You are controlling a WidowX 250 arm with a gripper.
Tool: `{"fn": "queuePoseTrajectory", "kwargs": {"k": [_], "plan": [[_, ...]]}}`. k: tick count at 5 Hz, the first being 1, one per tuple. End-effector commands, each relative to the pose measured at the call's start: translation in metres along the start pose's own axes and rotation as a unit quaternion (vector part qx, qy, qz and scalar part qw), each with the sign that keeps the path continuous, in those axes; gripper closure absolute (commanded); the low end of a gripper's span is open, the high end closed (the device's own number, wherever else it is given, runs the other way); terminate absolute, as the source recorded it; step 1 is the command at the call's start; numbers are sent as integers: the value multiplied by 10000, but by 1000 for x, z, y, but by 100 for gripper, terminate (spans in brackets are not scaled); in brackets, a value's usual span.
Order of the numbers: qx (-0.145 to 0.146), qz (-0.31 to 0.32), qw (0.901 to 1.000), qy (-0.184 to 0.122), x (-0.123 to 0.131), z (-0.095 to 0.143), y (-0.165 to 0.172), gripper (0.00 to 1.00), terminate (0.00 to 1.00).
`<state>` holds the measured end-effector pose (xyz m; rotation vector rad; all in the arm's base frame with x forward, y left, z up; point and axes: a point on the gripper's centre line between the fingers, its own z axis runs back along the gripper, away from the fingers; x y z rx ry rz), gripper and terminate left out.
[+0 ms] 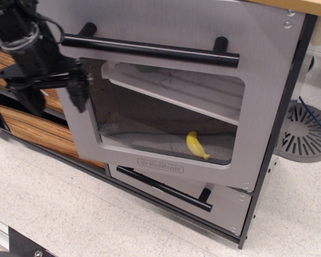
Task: Open oven
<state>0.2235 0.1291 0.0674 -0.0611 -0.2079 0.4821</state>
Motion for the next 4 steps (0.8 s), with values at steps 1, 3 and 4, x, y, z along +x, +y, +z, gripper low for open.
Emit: {"fn": "queuePoseTrajectory", "kwargs": {"k": [1, 3, 4], "plan": [[57, -143, 9997, -214, 30, 16, 46, 0, 0], [405, 286, 9986, -158, 52, 12, 96, 0, 0], [315, 565, 9979, 58, 64, 8, 119, 0, 0]]}}
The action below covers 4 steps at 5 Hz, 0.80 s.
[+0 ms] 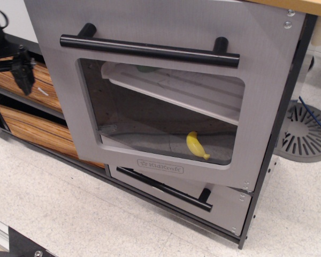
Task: Open oven
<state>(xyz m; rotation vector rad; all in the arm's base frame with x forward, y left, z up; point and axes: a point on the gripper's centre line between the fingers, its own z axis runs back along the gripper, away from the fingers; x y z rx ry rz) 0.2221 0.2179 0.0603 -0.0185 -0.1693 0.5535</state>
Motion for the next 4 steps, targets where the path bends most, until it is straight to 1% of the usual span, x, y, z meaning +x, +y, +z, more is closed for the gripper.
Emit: {"fn": "queuePoseTrajectory", "kwargs": {"k": [1, 2, 3, 4], "plan": [[41, 678, 9977, -31, 39, 11, 46, 0, 0], [-64, 1326, 9911, 7, 51, 14, 41, 0, 0], [-87, 1664, 9859, -163, 55, 16, 20, 0, 0], [-141, 1699, 9851, -231, 56, 17, -1, 0, 0]]}}
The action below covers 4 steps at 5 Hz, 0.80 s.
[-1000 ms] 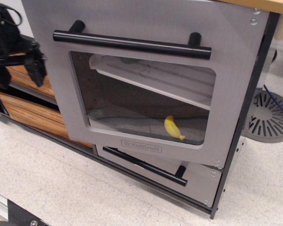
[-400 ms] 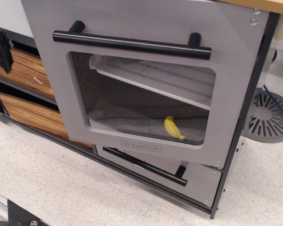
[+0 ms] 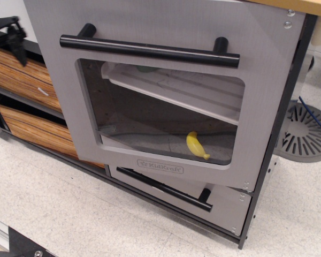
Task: Open oven
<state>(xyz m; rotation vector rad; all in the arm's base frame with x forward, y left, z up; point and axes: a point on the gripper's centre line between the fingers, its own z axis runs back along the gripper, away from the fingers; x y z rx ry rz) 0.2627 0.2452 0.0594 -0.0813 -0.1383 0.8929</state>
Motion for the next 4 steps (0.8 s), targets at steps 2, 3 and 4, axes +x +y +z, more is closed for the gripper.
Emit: {"fn": "queuePoseTrajectory", "kwargs": {"k": [2, 3, 4], "plan": [[-341, -188, 9979, -520, -4, 31, -37, 0, 0], [-382, -666, 9962, -406, -23, 30, -46, 0, 0], [-375, -1253, 9909, -313, -42, 30, -50, 0, 0]]}}
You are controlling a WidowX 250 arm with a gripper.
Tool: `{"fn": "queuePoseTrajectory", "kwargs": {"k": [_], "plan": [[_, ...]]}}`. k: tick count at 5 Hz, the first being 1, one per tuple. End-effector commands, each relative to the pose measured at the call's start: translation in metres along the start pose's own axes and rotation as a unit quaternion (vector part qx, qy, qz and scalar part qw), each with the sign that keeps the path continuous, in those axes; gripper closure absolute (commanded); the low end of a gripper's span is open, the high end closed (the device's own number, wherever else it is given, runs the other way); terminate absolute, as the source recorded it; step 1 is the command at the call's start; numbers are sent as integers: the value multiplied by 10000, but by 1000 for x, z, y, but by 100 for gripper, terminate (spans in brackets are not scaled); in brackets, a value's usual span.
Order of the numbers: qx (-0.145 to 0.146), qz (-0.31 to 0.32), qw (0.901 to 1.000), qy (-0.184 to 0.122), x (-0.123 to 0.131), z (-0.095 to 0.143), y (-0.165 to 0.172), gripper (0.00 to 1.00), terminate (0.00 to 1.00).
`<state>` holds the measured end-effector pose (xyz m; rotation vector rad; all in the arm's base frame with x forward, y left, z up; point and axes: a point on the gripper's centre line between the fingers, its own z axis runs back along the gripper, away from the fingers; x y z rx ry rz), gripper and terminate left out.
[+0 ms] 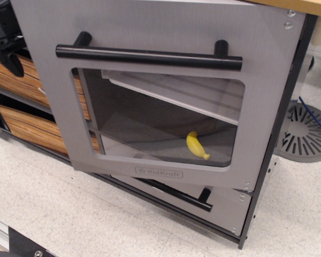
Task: Open oven
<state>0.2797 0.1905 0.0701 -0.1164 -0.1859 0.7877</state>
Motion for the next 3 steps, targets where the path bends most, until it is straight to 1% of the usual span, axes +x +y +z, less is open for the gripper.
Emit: {"fn": "queuePoseTrajectory", "kwargs": {"k": [1, 2, 3], "plan": [[-105, -1194, 9928, -76, -29, 25, -1, 0, 0], [-69, -1518, 9883, 97, -48, 26, -1, 0, 0], [-124, -1557, 9876, 133, -49, 29, -1, 0, 100]]}}
